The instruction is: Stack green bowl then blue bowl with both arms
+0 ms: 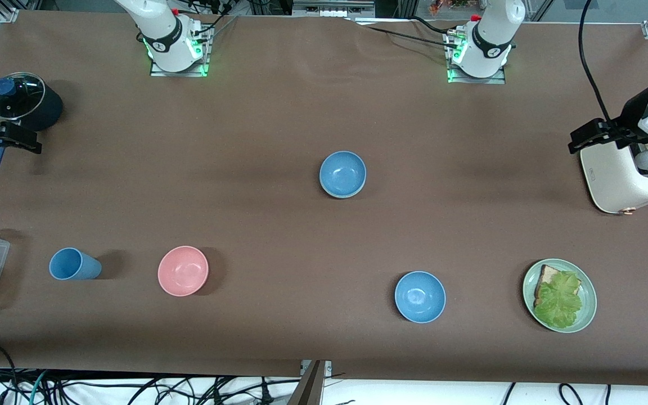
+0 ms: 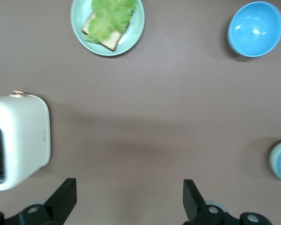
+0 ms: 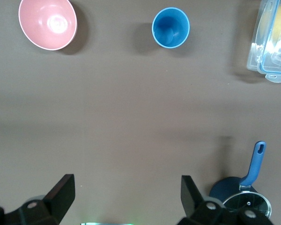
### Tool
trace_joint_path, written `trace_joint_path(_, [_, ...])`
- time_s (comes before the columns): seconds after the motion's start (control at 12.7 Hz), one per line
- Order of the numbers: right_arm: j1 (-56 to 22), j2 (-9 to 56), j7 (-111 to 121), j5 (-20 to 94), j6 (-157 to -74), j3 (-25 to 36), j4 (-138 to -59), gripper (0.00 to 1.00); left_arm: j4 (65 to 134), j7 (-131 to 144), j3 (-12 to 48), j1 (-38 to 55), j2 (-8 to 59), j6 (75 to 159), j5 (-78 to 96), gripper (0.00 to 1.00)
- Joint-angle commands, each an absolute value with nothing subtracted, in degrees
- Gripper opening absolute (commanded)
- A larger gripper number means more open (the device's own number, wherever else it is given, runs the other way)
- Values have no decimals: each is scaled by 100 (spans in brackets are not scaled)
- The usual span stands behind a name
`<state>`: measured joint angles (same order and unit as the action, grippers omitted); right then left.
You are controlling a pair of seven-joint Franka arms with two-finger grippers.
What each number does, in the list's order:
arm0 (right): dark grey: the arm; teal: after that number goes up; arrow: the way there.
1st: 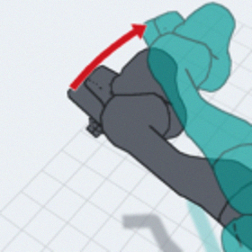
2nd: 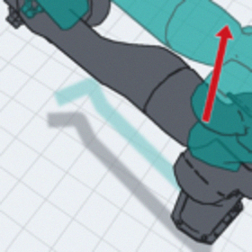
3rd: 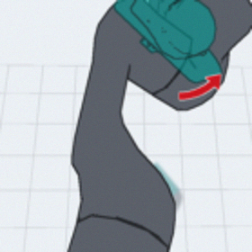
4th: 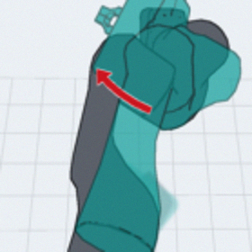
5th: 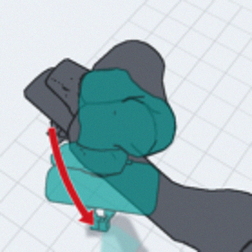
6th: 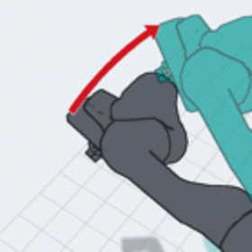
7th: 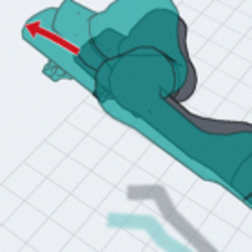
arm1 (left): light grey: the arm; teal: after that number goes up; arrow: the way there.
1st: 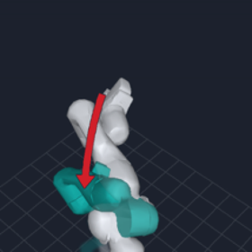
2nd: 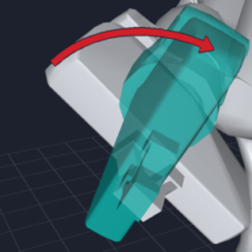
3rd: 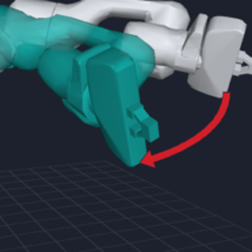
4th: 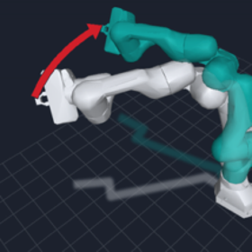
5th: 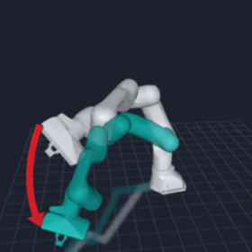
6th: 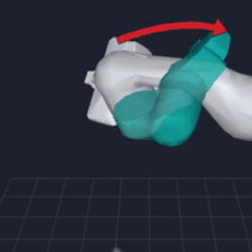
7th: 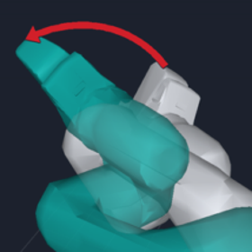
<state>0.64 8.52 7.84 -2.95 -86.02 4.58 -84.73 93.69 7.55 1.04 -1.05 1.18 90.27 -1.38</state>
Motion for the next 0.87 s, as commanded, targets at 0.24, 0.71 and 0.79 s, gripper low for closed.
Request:
trace_joint_path(0.24, [70, 800, 879, -378, -8640, 439, -8525, 100, 9185, 703, 114, 70, 290, 8807, -352, 100])
trace_joint_path(0.71, [70, 800, 870, -378, -8631, 448, -8525, 100, 9167, 703, 132, 70, 290, 8824, -273, 100])
trace_joint_path(0.79, [70, 800, 870, -378, -8631, 448, -8525, 100, 9167, 703, 132, 70, 290, 8824, -229, 100])
